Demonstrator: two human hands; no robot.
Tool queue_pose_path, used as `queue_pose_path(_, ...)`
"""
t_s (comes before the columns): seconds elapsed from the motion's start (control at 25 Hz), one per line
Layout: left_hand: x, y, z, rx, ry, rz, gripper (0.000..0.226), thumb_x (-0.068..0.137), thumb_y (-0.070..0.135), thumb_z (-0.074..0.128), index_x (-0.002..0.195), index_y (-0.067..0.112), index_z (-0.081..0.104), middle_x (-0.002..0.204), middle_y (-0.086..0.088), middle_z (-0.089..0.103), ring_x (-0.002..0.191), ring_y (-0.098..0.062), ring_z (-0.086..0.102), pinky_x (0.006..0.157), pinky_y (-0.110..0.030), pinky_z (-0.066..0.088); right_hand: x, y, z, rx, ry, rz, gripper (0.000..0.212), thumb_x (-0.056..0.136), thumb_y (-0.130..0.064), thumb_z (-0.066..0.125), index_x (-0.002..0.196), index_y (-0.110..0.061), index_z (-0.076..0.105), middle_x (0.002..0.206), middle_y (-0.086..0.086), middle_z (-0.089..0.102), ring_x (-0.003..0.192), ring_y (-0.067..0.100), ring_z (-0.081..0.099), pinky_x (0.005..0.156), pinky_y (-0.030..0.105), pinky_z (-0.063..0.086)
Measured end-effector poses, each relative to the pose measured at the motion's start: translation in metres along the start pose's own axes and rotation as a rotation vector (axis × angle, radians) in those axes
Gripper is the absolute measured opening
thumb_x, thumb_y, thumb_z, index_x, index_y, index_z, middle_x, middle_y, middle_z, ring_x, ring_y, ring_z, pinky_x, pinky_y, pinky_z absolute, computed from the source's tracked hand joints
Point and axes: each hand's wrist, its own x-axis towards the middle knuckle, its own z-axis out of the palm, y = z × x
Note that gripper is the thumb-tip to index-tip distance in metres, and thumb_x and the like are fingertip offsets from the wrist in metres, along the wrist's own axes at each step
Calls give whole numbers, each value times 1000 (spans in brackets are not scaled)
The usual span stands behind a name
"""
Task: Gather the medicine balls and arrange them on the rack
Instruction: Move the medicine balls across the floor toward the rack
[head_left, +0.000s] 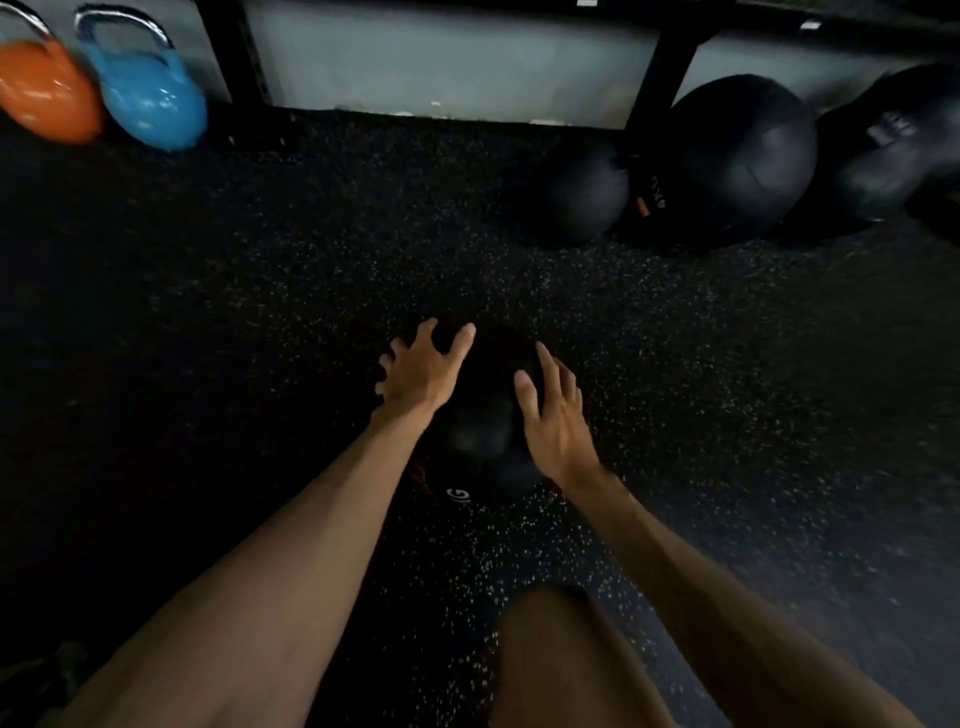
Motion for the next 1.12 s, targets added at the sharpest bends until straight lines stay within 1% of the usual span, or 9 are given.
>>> queue_pose_path(0.08, 8, -2, -5, 62, -30, 126, 74, 92, 75, 30, 155, 37, 20, 160, -15, 22, 145, -39, 23, 113, -64, 28, 26, 0, 0, -135, 21, -43, 48, 105, -35, 22, 151, -23, 22, 163, 14, 23, 144, 39, 29, 114, 56, 32)
queue_pose_path(0.2, 7, -21, -5, 149, -89, 413, 87, 84, 82, 32, 155, 44, -2, 166, -11, 3, 151, -36, 5, 118, -63, 18, 79, 2, -8, -2, -4, 142, 46, 107, -22, 29, 152, -14, 34, 161, 9, 31, 140, 39, 38, 113, 52, 34)
queue_pose_path(0.36, 41, -6, -16, 113, -204, 394, 98, 73, 90, 35, 152, 51, -6, 167, -6, -7, 153, -33, -5, 117, -66, 17, 134, 2, -6, -74, -29, 267, 49, 106, -11, 33, 154, -7, 28, 151, 23, 41, 127, 42, 52, 105, 45, 41)
queue_pose_path(0.48, 69, 13, -23, 74, -215, 313, 88, 81, 83, 42, 154, 51, 5, 167, -9, 0, 152, -37, 1, 116, -65, 22, 168, -5, -12, 41, -39, 397, 43, 107, -26, 31, 144, -9, 46, 139, 21, 54, 124, 42, 53, 101, 44, 42)
queue_pose_path(0.6, 101, 34, -23, 34, -197, 211, 82, 83, 81, 42, 154, 48, 17, 164, -11, 13, 148, -40, 14, 112, -65, 29, 187, -17, -13, 218, 90, 421, 41, 104, -38, 35, 127, -15, 59, 128, 14, 62, 120, 35, 57, 99, 40, 43)
queue_pose_path(0.72, 134, 58, -22, -14, -177, 94, 76, 85, 80, 40, 152, 44, 27, 158, -12, 26, 142, -40, 25, 109, -66, 31, 153, -25, 16, 18, 246, 174, 51, 101, -56, 33, 145, -32, 41, 152, -1, 42, 143, 21, 35, 115, 41, 29)
queue_pose_path(0.84, 157, 72, -15, -31, -133, 99, 71, 90, 77, 36, 150, 40, 32, 155, -12, 30, 140, -38, 29, 109, -65, 29, 165, -13, 22, -26, 283, 160, 61, 98, -67, 27, 151, -38, 32, 157, -5, 35, 146, 20, 29, 116, 48, 29)
queue_pose_path(1.0, 157, 52, 12, -19, 17, 320, 80, 87, 79, 32, 155, 42, 14, 164, -8, 16, 150, -32, 14, 118, -61, 18, 254, 4, 5, 80, 161, 344, 65, 93, -69, 29, 142, -32, 49, 143, 4, 53, 133, 29, 47, 109, 52, 39)
queue_pose_path(1.12, 167, 44, 23, -37, 25, 370, 89, 77, 88, 24, 154, 48, 1, 167, -3, 1, 154, -28, 0, 120, -59, 9, 306, 5, 0, 134, 189, 393, 51, 97, -55, 40, 123, -19, 65, 120, 11, 68, 114, 33, 61, 95, 43, 48)
